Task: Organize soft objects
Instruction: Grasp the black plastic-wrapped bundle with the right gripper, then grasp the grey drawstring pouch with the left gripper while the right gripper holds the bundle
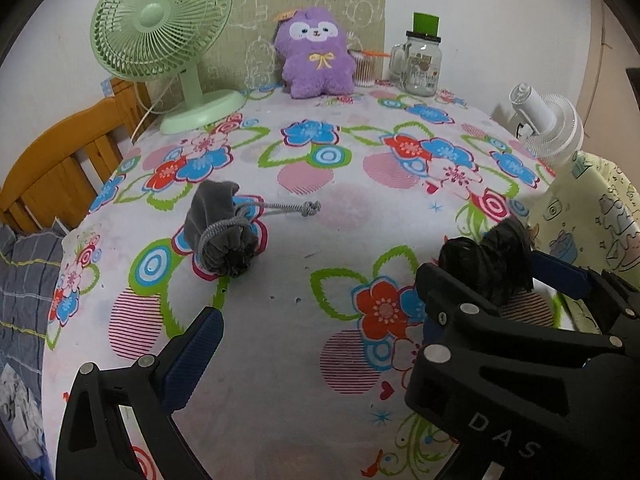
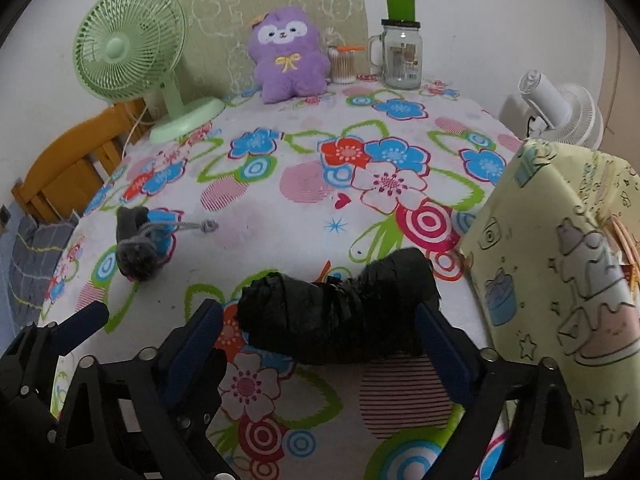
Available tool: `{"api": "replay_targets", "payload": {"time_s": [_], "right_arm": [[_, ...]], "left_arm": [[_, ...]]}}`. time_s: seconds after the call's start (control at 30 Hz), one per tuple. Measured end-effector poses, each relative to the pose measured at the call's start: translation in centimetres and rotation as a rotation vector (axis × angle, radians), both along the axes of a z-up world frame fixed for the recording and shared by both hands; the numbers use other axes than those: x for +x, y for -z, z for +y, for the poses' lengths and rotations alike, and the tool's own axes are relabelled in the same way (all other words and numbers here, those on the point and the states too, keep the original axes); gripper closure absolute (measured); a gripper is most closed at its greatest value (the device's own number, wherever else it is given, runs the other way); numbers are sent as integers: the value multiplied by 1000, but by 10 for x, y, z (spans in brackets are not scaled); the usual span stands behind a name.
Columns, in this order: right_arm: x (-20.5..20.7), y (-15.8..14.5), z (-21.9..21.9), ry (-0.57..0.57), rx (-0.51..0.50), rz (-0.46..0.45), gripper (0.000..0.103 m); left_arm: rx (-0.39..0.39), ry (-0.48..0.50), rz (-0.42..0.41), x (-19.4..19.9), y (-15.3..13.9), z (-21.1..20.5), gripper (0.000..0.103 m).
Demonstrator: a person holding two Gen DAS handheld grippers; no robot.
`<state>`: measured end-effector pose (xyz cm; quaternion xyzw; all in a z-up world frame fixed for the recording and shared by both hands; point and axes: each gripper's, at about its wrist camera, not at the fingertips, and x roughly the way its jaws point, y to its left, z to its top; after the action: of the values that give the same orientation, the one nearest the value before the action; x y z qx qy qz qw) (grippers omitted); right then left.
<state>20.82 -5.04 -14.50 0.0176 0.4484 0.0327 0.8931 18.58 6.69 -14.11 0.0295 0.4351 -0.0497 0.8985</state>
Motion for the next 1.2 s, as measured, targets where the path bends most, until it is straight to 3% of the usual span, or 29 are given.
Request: {"api": "replay_targets", "payload": {"time_s": [0.2,0.27,0.43,0.83,1.2], "right_arm": [[6,3,4,-24,-33,7,30],[7,2,6,-43,-38,5,49],[12,-3,10,-63,-25,-2,58],[27,-19,29,-100,-4,-58,70],[45,-15,43,-117,19,-61,70]], "left_arm": [[7,-1,16,4,5,-1,4],[9,-6,16,5,4,0,4],[8,-19,1,7,-2,3,4],[20,-69,-49,21,-17,20,4],[21,-145,-47,42,-9,38,8]]}}
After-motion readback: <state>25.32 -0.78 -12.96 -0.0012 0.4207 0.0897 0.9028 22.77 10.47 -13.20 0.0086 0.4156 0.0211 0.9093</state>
